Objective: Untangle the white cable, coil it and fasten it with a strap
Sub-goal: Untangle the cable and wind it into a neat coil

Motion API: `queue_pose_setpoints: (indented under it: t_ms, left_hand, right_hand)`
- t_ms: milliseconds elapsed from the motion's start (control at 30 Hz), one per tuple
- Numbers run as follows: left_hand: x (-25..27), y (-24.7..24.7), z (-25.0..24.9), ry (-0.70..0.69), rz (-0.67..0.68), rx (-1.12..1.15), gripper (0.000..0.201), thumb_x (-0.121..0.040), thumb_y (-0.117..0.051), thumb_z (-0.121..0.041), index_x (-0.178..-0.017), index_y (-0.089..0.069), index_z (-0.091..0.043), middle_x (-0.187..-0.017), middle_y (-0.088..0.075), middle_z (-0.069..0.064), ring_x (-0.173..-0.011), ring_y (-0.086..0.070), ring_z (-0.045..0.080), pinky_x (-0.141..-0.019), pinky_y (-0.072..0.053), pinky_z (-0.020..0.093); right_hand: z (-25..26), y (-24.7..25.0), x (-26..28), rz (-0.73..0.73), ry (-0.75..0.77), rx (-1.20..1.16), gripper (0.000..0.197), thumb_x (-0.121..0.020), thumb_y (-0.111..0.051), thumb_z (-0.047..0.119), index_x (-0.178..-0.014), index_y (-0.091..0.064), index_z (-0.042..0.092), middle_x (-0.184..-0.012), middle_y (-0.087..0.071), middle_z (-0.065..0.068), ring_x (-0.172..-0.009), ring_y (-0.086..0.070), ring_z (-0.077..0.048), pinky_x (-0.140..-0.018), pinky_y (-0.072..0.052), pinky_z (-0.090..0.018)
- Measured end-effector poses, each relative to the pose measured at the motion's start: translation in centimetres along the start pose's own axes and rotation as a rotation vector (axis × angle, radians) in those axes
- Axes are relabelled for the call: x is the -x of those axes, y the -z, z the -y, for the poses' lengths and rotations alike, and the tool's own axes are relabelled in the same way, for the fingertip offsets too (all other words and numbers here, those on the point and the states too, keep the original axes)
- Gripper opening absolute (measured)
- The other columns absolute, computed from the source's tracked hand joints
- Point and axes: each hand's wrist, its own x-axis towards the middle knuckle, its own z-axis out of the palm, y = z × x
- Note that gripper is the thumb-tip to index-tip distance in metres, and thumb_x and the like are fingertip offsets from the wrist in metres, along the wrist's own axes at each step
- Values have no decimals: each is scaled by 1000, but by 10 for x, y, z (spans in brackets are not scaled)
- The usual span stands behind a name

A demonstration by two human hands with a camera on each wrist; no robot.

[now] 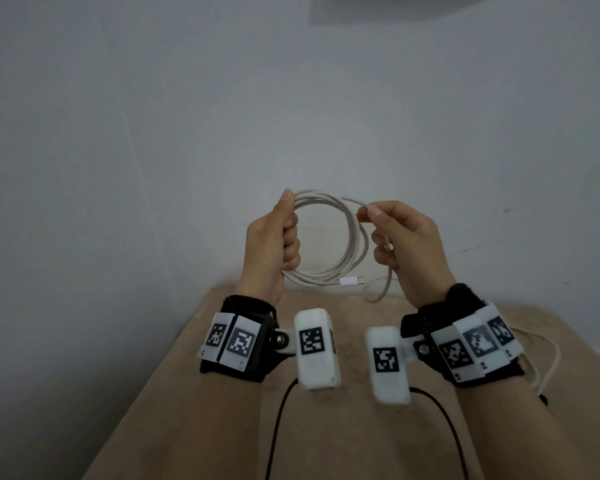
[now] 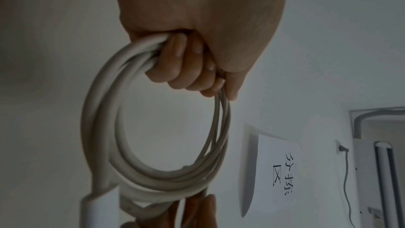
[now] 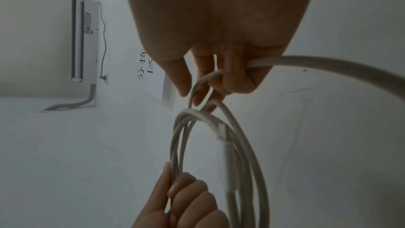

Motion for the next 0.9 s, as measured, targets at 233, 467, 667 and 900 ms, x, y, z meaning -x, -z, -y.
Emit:
queue_pose_setpoints:
  t_ms: [233, 467, 667, 900]
  left_hand:
    - [-2, 2, 0, -26, -47, 83, 44, -96, -50, -42, -61, -33, -21, -49, -20, -8, -38, -13, 6, -36, -13, 19]
    - [-3, 0, 2, -32, -144, 175, 44, -95, -50, -44, -62, -32, -22, -51, -20, -7, -39, -14, 6, -37, -12, 20]
    - [-3, -4, 5, -15, -146, 207, 44, -96, -46, -47, -64, -32, -22, -51, -20, -8, -40, -14, 7, -38, -13, 21]
    - [0, -14, 7, 29, -86, 239, 44, -97, -43, -48, -64, -32, -21, -49, -21, -8, -38, -16, 6, -35, -17, 19]
  right_hand:
    - [-3, 0, 3, 13, 87, 59, 15, -90, -62, 12, -96, -75, 17, -84, -69, -5, -59, -45, -10, -40, -32, -20]
    - [-4, -9, 7, 137, 138, 208, 31, -99, -47, 18, -127, -61, 17, -107, -73, -1, -81, -66, -25, -40, -37, -13]
    - [-16, -19, 7, 198, 208, 342, 50, -98, -50, 21, -145, -34, 23, -118, -65, 8, -90, -69, -9, -89, -50, -23]
    - [-23, -17, 2, 96, 380, 392, 44, -100, -41, 5, -142, -39, 17, -88, -63, 5, -69, -65, -7, -71, -48, -15]
